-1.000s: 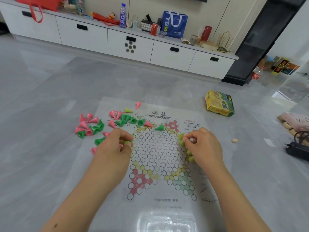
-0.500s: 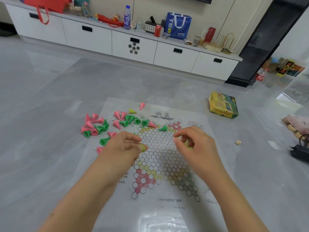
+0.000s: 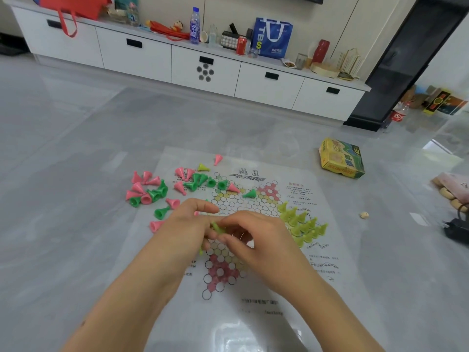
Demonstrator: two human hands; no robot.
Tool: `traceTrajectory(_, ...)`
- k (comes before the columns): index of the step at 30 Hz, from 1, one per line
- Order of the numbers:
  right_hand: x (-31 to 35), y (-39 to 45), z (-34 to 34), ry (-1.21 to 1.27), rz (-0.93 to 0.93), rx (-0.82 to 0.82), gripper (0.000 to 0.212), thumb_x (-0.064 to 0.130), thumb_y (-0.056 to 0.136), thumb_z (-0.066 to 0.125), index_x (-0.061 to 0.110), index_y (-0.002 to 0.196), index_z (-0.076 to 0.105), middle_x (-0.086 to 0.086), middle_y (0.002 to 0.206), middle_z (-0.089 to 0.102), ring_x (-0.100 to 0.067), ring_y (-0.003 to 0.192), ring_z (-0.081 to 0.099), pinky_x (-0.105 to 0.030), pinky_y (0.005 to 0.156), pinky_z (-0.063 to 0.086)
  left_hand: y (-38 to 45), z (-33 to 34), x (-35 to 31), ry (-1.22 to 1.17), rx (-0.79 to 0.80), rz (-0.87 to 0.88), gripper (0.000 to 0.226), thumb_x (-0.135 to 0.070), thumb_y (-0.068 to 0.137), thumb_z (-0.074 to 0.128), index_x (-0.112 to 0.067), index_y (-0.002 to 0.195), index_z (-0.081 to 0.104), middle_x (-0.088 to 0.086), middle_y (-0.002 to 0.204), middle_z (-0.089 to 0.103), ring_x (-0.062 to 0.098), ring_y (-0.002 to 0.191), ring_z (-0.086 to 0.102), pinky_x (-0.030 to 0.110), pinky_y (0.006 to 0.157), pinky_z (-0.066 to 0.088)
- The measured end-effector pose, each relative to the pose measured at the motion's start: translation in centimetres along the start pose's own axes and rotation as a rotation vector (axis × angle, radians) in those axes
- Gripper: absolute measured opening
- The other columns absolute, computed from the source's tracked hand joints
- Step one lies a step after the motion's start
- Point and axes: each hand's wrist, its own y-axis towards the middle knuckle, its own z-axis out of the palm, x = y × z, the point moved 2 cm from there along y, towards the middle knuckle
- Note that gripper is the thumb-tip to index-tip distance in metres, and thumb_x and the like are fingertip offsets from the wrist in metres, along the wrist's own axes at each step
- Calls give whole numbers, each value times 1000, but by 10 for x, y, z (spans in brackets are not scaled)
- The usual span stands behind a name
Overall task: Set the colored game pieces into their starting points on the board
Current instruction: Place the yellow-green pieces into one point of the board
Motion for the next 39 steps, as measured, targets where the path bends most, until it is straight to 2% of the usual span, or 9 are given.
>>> traceTrajectory(3,-2,-2,-4,252,136,-15,11,21,85,63,31,87,67,19,73,67,2,73,63,-11,67,47,-2,1,-1,24,38,32,27,-2,88,42,-23,94,57,1,61,55,15,58,44,31,70,39)
traceTrajectory(8,-4,-2,-5,377,213,-88,15,10,81,66,25,80,67,10,69,68,-5,67,66,-20,68,53,-5,6,-5,66,90,77,36,4,84,40,-26,98,54,-13,54,57,11,54,44,23,61,38)
traceTrajectory(12,-5,-3,-5,252,159,-75,12,9,81,66,18,90,67,5,75,69,-6,70,66,-18,69,54,-7,9,-6,115,96,99,40,5,82,39,-29,98,52,-9,63,56,10,55,45,21,61,38)
traceTrajectory(15,-5,-4,-5,146,125,-70,13,14,82,65,22,92,65,8,76,69,-4,72,66,-18,69,54,-6,9,-4,121,105,83,41,6,81,37,-29,96,54,-10,59,59,9,51,46,21,60,40)
traceTrajectory(17,-4,-5,-5,103,113,-73,15,15,83,64,28,90,63,9,76,69,-6,71,66,-21,69,54,-7,10,-5,102,111,74,42,7,80,37,-28,95,55,-8,72,65,10,53,46,23,63,41)
traceTrajectory(22,-22,-6,-30,111,300,-237,11,18,86,60,28,83,59,17,82,65,3,78,63,-9,68,49,-9,10,-9,-52,79,80,37,11,82,39,-19,91,59,-4,95,67,11,59,44,24,61,40)
traceTrajectory(27,-64,-18,-53,13,478,-468,24,17,82,62,37,71,56,17,105,52,-14,111,50,-41,96,42,-3,3,-10,-198,-2,62,36,18,75,38,-10,81,59,6,85,68,14,55,41,27,56,35)
traceTrajectory(32,-80,-24,-48,-224,542,-331,14,21,79,68,32,74,62,3,132,46,-19,130,29,-40,104,24,-1,4,-8,-207,-6,38,34,17,77,37,-9,82,58,8,84,68,14,54,40,26,54,35)
traceTrajectory(39,-85,-25,-44,-340,545,-327,4,22,79,68,25,80,69,0,136,45,-21,133,25,-40,104,22,-3,5,-8,-205,10,38,34,17,76,37,-9,81,59,8,84,68,15,56,41,26,53,35)
